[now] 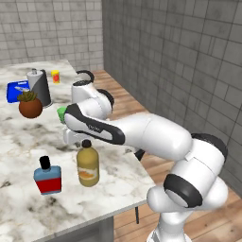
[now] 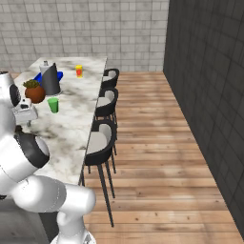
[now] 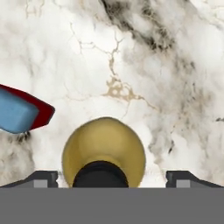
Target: Place the drinks on the dining counter in a tight cluster.
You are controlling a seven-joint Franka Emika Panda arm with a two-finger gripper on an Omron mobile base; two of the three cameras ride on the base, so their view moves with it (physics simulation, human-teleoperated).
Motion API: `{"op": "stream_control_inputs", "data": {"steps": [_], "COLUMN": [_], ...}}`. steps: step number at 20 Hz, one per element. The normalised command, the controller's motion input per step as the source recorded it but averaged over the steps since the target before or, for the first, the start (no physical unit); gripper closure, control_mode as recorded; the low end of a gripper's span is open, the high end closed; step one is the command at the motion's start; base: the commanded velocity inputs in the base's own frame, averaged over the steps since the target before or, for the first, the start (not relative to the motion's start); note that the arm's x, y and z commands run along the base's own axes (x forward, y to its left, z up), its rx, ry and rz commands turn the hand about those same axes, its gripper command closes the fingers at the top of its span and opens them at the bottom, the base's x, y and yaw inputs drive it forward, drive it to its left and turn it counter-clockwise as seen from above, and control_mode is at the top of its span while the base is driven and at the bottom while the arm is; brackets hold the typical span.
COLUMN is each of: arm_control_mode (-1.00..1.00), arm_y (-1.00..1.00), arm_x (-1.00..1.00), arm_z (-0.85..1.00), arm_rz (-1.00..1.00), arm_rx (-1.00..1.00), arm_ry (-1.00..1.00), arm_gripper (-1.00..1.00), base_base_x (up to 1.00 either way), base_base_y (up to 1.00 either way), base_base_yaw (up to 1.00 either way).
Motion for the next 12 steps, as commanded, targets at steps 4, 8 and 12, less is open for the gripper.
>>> {"op": "stream_control_inputs", "data": {"steps": [4,8,12], "arm_control_mode": [-1.0,-1.0,-1.0], "arm_y": [-0.68,-0.68,-0.93], "arm_x": [-0.81,-0.82,-0.5], "arm_z": [0.19,0.21,0.05], "arm_rz": [-0.13,-0.12,-0.11], "arm_rx": [0.11,0.11,0.05], "arm_ry": [-0.01,-0.04,0.0], "arm_gripper": [-1.0,-1.0,-1.0], "base_base_x": [0.0,0.0,0.0], "base_base_y": [0.0,0.0,0.0], "base_base_yaw": [0.0,0.0,0.0]}}
